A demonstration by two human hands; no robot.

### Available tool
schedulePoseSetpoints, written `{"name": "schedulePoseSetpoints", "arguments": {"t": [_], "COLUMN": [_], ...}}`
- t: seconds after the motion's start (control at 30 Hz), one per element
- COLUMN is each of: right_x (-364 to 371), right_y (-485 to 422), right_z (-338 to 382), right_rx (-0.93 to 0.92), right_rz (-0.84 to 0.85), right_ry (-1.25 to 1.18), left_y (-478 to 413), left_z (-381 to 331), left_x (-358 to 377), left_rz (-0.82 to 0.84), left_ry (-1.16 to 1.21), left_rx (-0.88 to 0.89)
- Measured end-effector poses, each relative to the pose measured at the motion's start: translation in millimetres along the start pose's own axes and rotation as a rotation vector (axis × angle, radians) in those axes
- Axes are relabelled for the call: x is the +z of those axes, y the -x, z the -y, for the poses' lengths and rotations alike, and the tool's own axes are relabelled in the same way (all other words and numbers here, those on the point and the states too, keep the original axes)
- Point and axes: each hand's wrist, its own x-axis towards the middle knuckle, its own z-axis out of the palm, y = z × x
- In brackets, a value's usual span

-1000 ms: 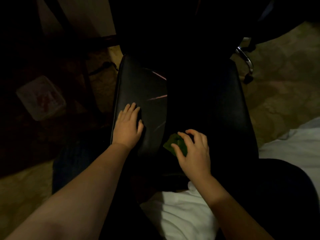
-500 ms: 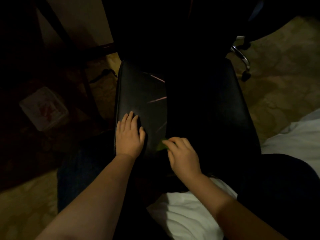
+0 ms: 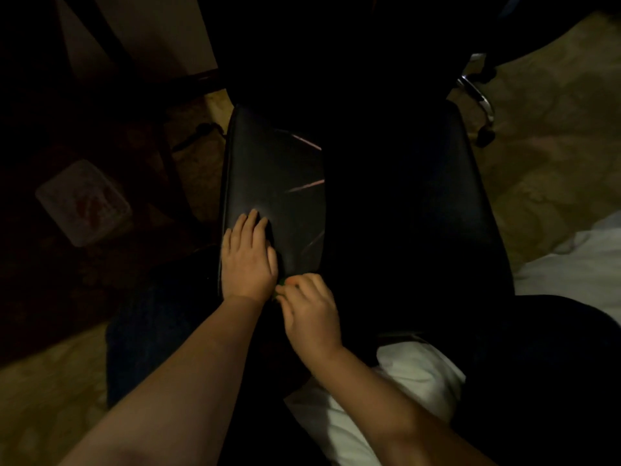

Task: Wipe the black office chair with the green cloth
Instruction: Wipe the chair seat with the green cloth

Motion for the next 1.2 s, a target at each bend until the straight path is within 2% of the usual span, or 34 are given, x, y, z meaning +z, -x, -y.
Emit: {"name": "schedulePoseSetpoints", "arguments": {"t": [0.1,0.23,0.43,0.67,0.77,0.9,1.07,1.2], "right_x": [6,-9,-41,-44,-42,-38,-33,-28], "right_y": [-5,-4,-19,-17,-34,-71,-119,-154], "right_z": [6,-20,-65,-59,-63,-70,-83,-94], "right_rx": [-0.006,-0.038,0.108,-0.059,-0.087,-0.013,0.037,0.055], "right_rz": [0.002,0.032,-0.094,0.048,0.063,0.047,0.062,0.075], "right_ry": [-0.062,-0.006,0.081,0.037,0.107,0.139,0.123,0.156], "left_y": [-2,-2,-1,-20,-21,-24,-36,-41], "left_z": [2,0,0,-17,-14,-12,-10,-7], "left_x": [-1,-3,-2,-1,9,13,6,11], "left_rz": [0.001,0.000,-0.031,-0.083,-0.032,0.024,-0.030,-0.047], "left_ry": [0.055,0.062,0.053,-0.057,-0.074,-0.074,-0.112,-0.054], "left_rx": [-0.010,-0.020,-0.011,-0.063,-0.006,-0.008,0.103,0.109]}}
